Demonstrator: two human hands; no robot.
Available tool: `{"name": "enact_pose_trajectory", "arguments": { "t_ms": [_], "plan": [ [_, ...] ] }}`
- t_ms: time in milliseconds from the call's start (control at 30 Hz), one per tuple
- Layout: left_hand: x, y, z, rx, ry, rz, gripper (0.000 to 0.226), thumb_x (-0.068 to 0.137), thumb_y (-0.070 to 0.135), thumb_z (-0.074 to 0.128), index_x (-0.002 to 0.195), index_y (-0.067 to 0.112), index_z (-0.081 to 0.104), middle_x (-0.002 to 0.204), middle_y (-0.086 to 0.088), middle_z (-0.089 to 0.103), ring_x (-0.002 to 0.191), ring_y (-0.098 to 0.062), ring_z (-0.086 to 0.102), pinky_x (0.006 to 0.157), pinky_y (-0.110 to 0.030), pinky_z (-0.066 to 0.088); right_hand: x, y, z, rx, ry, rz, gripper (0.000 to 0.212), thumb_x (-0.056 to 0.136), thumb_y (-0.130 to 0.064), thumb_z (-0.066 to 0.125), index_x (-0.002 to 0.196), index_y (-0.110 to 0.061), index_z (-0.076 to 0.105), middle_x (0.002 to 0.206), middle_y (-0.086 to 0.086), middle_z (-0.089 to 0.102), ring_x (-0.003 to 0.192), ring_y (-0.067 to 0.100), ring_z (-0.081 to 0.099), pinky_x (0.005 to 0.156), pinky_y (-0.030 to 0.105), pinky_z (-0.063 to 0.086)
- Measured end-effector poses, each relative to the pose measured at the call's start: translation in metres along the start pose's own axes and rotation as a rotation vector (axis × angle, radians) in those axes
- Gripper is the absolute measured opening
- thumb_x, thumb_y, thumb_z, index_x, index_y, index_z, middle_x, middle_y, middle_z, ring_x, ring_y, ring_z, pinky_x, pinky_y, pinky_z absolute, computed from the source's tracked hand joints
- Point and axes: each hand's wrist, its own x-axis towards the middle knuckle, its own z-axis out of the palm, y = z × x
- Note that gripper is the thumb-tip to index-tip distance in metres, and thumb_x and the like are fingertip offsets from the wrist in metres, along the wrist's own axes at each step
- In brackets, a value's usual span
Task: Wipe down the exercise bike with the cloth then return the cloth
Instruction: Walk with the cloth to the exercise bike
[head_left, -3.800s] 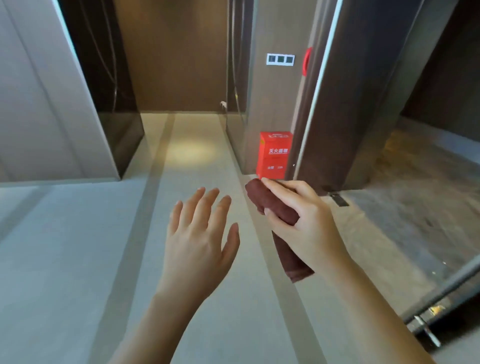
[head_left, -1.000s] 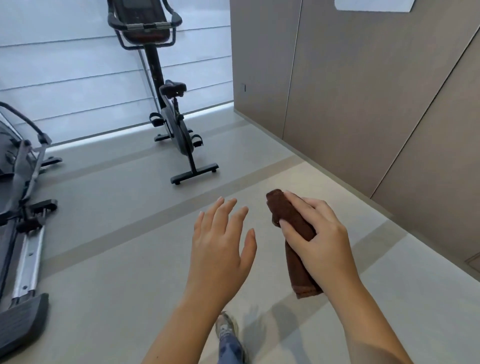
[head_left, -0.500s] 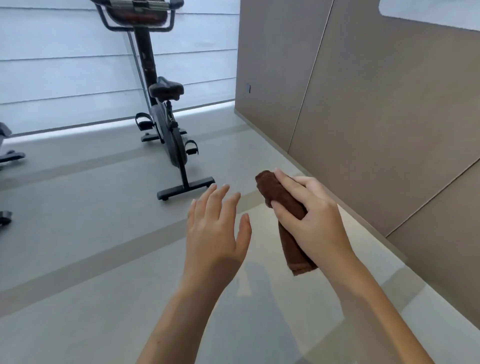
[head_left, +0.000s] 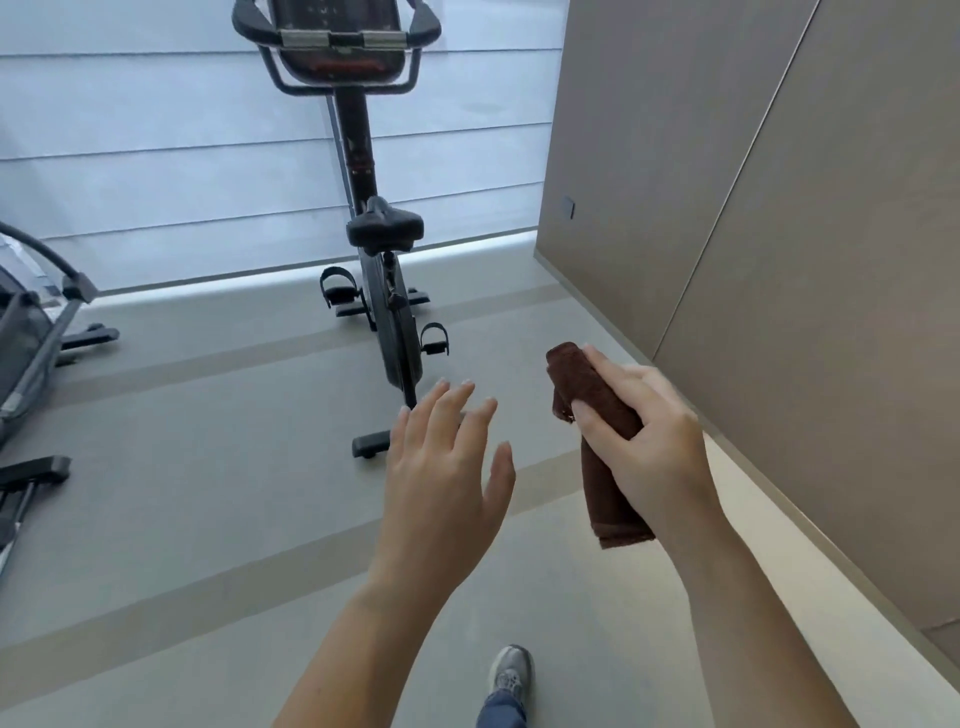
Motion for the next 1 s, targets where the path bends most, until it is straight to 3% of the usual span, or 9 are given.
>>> {"name": "enact_pose_trajectory", "arguments": {
  "t_ms": [133, 267, 500, 667, 867, 1000],
  "plan": [
    [0.094, -0.009, 0.038, 0.005, 0.003, 0.010, 0.030, 0.084, 0.013, 0.062, 0.112, 0.002, 0.060, 0.121, -0.018, 0.058, 0.120, -0.037, 0.047, 0.095, -0.059, 0.039, 0.095, 0.026, 0.002, -0.016, 0.056, -0.044, 0.044, 0.084, -0.023, 0.063, 0.126, -0.029, 0.054, 0.107, -0.003, 0.056, 0.092, 0.008, 0.055, 0.075, -0.001, 0.038],
    [0.171, -0.020, 0.074, 0.004, 0.016, 0.035, 0.033, 0.083, 0.017, 0.056, 0.112, 0.002, 0.060, 0.122, -0.018, 0.058, 0.121, -0.036, 0.046, 0.097, -0.057, 0.038, 0.174, 0.049, 0.007, -0.030, 0.096, -0.078, 0.043, 0.083, -0.021, 0.064, 0.125, -0.027, 0.056, 0.106, -0.001, 0.057, 0.091, 0.011, 0.055, 0.075, -0.002, 0.037],
    [0.271, -0.060, 0.141, -0.003, -0.029, 0.018, 0.035, 0.087, 0.024, 0.048, 0.113, 0.003, 0.060, 0.122, -0.017, 0.058, 0.123, -0.034, 0.045, 0.096, -0.058, 0.039, 0.283, 0.089, 0.040, -0.017, 0.045, -0.073, 0.044, 0.082, -0.021, 0.064, 0.125, -0.030, 0.055, 0.106, -0.005, 0.056, 0.094, -0.001, 0.051, 0.081, 0.004, 0.040],
    [0.354, -0.107, 0.199, -0.024, -0.042, 0.025, 0.043, 0.087, 0.031, 0.037, 0.113, 0.005, 0.059, 0.122, -0.016, 0.058, 0.123, -0.033, 0.045, 0.101, -0.053, 0.037, 0.376, 0.128, 0.076, -0.032, 0.042, -0.046, 0.043, 0.082, -0.022, 0.064, 0.124, -0.030, 0.056, 0.108, -0.007, 0.056, 0.094, -0.001, 0.051, 0.081, 0.002, 0.039],
    [0.507, -0.197, 0.256, -0.067, 0.001, 0.006, 0.031, 0.085, 0.017, 0.058, 0.112, 0.001, 0.059, 0.120, -0.019, 0.058, 0.119, -0.037, 0.047, 0.099, -0.057, 0.036, 0.548, 0.147, 0.141, -0.067, 0.025, -0.080, 0.044, 0.082, -0.023, 0.064, 0.124, -0.033, 0.055, 0.107, -0.009, 0.055, 0.094, 0.000, 0.051, 0.080, 0.000, 0.037],
    [0.591, -0.232, 0.275, -0.049, 0.048, -0.014, 0.038, 0.086, 0.027, 0.043, 0.111, 0.002, 0.058, 0.120, -0.018, 0.058, 0.119, -0.036, 0.047, 0.099, -0.056, 0.036, 0.632, 0.150, 0.169, -0.085, 0.014, -0.116, 0.044, 0.083, -0.024, 0.064, 0.124, -0.035, 0.054, 0.108, -0.012, 0.053, 0.096, -0.001, 0.050, 0.082, 0.002, 0.037]
  ]
}}
